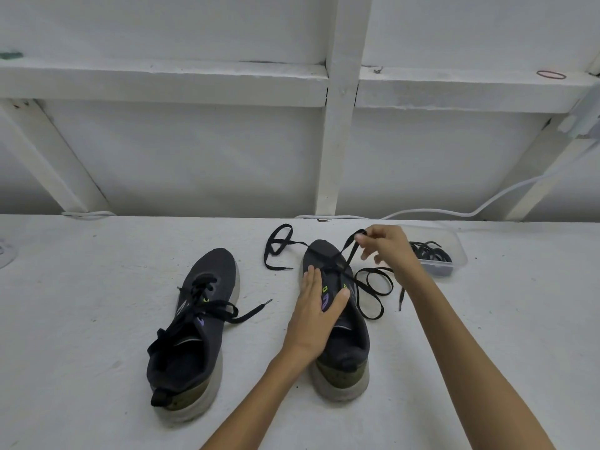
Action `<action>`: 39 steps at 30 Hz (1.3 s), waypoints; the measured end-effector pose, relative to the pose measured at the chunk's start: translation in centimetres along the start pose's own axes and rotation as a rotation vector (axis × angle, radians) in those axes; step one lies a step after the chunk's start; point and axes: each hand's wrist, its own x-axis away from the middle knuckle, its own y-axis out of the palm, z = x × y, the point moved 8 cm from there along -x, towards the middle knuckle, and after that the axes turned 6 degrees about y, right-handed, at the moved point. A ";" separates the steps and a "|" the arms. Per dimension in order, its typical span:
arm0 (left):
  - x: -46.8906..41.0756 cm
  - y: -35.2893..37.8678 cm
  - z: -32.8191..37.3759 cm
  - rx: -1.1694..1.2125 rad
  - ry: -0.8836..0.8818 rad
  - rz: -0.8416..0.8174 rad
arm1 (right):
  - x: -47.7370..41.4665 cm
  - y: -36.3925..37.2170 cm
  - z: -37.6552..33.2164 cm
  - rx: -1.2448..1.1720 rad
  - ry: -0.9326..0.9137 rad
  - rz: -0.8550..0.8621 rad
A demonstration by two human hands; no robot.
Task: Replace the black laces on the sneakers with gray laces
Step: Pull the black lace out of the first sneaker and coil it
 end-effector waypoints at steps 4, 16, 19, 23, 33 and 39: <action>0.0 0.1 -0.2 0.019 0.000 0.003 | 0.6 0.8 1.3 0.038 0.093 -0.143; 0.1 0.0 -0.3 0.008 -0.006 0.010 | 0.0 -1.6 0.0 -0.238 0.024 0.058; 0.0 0.0 -0.4 0.017 -0.006 0.018 | 1.2 0.7 0.9 -0.056 0.082 -0.109; -0.1 0.1 -0.5 0.012 -0.009 0.018 | 1.9 2.9 1.9 0.114 0.083 -0.259; 0.0 0.1 -0.5 0.015 0.000 0.015 | 0.1 -2.4 -2.2 0.215 -0.003 -0.087; 0.0 0.0 -0.4 -0.002 -0.003 0.026 | 2.2 2.5 1.5 0.249 0.081 -0.223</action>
